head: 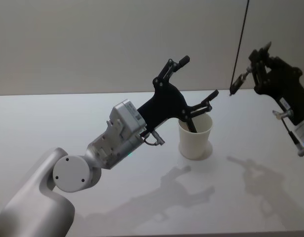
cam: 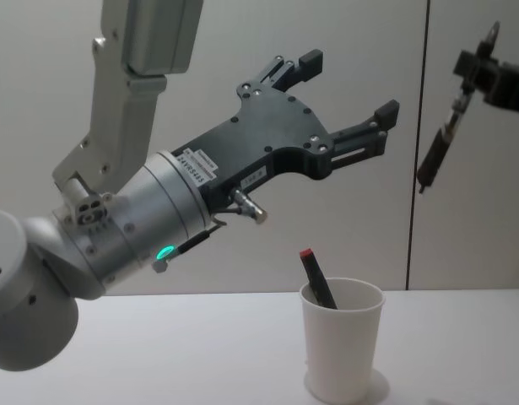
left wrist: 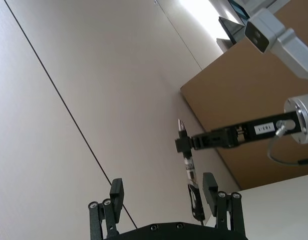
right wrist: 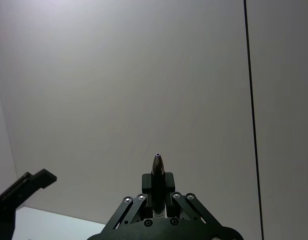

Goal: Place the pen into the pen holder.

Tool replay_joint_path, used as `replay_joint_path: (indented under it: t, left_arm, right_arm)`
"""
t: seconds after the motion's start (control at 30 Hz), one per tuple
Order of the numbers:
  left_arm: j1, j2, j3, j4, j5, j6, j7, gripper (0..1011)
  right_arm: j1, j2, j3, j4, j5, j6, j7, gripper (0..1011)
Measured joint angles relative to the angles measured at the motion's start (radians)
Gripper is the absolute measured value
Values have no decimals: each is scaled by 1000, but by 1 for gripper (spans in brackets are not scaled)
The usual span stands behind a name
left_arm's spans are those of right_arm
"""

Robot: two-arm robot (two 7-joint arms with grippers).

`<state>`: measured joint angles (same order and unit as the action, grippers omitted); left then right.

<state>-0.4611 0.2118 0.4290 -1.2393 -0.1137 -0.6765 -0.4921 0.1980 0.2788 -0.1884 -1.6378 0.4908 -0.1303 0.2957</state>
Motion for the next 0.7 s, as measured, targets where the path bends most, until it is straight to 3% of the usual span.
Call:
replay_joint_path:
  t: [0.33, 0.7]
  left_arm:
    - [0, 0, 0, 0, 0, 0, 0, 1003]
    - [0, 0, 0, 0, 0, 0, 0, 1003]
  right_arm:
    - [8, -11, -8, 83, -19, -31, 19, 129]
    - [45, -47, -33, 216, -45, -77, 54, 129]
